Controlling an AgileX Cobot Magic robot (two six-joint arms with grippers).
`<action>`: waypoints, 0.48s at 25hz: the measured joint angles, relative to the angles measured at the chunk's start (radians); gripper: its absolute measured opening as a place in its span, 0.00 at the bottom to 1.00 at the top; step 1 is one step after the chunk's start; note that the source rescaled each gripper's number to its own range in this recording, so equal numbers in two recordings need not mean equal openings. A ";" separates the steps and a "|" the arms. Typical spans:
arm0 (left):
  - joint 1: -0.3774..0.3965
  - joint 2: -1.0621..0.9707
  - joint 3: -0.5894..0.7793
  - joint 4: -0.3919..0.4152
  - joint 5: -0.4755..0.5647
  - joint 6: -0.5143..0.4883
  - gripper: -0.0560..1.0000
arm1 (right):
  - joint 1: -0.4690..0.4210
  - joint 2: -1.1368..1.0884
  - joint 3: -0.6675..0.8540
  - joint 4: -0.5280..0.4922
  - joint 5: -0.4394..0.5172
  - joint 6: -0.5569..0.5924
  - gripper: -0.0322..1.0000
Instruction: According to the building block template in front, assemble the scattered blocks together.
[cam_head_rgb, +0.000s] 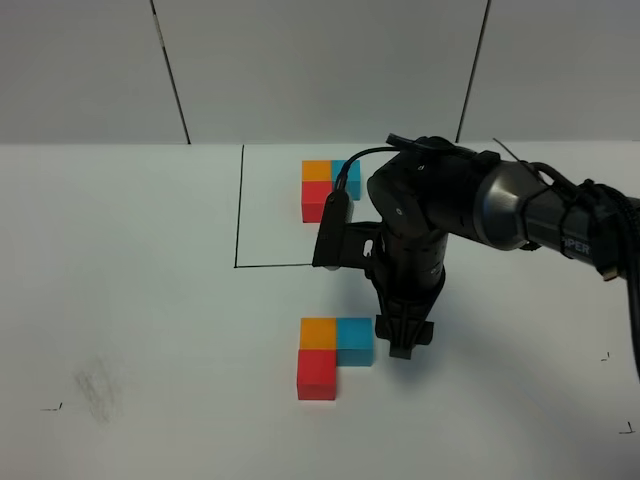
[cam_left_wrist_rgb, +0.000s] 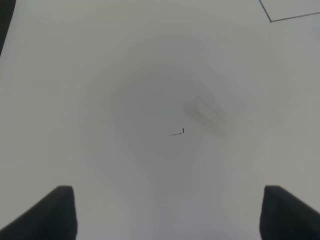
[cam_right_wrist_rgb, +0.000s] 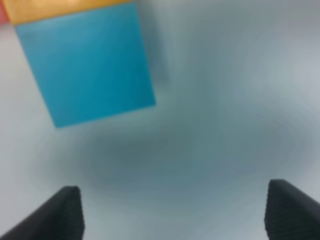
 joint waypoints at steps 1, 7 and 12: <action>0.000 0.000 0.000 0.000 0.000 0.000 0.99 | 0.000 -0.016 0.000 0.000 0.013 0.018 0.55; 0.000 0.000 0.000 0.000 0.000 0.000 0.99 | -0.002 -0.150 0.001 0.033 0.032 0.164 0.55; 0.000 0.000 0.000 0.000 0.000 0.000 0.99 | -0.036 -0.243 0.001 0.121 0.046 0.287 0.55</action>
